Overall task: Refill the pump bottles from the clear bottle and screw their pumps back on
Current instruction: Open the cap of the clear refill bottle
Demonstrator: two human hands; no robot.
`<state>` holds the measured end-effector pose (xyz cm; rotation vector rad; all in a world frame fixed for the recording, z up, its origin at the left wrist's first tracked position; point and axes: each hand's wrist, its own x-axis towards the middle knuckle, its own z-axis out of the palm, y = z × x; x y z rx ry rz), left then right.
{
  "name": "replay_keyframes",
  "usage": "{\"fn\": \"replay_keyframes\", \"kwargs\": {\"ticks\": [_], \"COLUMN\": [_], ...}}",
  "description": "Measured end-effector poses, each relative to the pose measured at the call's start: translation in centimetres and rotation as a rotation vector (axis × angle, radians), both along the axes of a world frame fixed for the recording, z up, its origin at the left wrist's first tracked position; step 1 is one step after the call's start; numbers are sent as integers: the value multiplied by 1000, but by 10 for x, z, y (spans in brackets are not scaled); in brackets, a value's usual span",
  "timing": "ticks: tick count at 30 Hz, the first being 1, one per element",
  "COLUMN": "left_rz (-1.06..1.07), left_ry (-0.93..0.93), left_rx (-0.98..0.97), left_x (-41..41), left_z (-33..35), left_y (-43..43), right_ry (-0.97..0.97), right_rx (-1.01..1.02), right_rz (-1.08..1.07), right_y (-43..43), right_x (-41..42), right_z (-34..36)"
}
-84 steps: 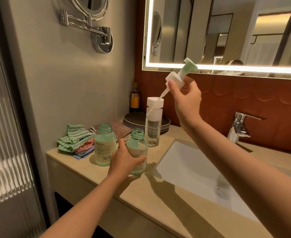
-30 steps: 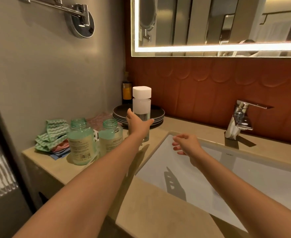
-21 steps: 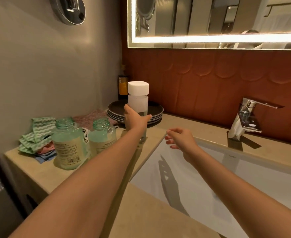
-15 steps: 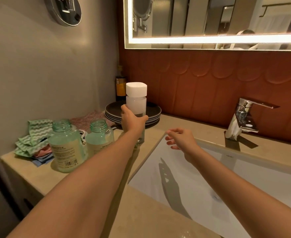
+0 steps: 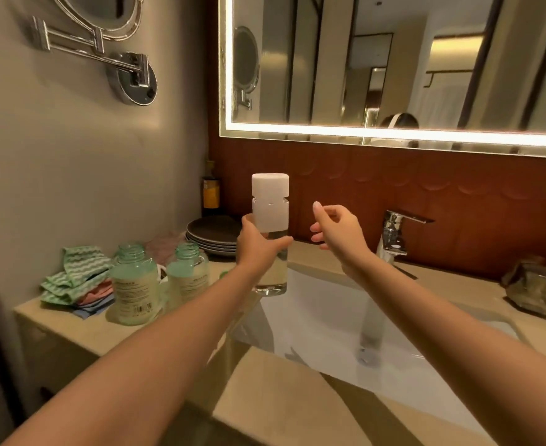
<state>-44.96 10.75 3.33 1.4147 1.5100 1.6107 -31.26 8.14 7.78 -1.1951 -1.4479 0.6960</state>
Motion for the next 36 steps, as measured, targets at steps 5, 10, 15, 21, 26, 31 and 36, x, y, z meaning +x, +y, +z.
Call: {"fn": "replay_keyframes", "kwargs": {"ticks": [5,10,15,21,26,31,36], "left_rz": [-134,-332,-360,-342,-407,-451,-407], "left_ry": [-8,-105,-159,-1,-142,-231,-51], "left_rx": [-18,43,72,138,105,44,94], "left_x": [12,18,20,11,10,9,6], "left_z": [-27,-40,-55,-64,-73,-68,-78], "left_y": [-54,-100,-129,-133,-128,-118,-115], "right_ry": [-245,-693,-884,-803,-802,-918,-1095], "right_rx": [158,162,122,89,-7,2,140], "right_rz": [-51,-54,42,170,303,257,63], "right_y": [-39,-72,-95,-105,-110,-112,-108], "right_x": [-8,-17,-18,-21,-27,-29,-29], "right_z": [27,37,39,35,44,46,38]}}
